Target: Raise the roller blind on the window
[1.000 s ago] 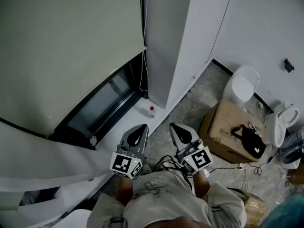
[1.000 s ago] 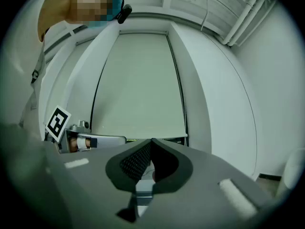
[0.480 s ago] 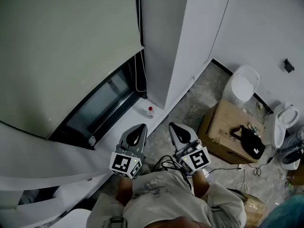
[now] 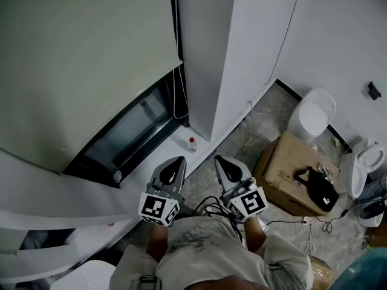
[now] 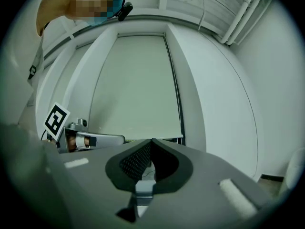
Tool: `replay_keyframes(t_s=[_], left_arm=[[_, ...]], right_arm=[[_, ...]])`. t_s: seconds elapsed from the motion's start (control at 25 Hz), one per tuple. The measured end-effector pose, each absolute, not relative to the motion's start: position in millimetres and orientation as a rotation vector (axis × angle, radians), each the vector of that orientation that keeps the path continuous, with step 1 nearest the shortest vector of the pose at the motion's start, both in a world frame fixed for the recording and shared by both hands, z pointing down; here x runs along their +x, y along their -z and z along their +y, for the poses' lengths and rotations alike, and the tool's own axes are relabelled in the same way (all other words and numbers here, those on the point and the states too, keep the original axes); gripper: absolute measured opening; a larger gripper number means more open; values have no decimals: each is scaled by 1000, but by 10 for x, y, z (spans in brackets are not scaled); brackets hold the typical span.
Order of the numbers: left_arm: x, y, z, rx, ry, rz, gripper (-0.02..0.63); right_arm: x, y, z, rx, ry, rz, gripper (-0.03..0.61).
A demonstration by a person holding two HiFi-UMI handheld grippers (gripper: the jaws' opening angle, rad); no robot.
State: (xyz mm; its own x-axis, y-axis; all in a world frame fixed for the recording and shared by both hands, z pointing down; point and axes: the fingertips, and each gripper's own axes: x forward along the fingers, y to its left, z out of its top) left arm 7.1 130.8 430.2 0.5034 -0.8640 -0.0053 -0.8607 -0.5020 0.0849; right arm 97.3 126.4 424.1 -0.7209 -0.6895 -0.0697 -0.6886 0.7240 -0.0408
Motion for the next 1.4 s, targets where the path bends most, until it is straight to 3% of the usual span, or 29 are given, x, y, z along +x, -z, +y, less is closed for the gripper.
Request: replay_keyframes(t_s=[1.4], left_arm=[[-459, -4177, -503, 2703, 85, -1426, 5]], right_arm=[[407, -4210, -436, -1310, 8, 2831, 11]])
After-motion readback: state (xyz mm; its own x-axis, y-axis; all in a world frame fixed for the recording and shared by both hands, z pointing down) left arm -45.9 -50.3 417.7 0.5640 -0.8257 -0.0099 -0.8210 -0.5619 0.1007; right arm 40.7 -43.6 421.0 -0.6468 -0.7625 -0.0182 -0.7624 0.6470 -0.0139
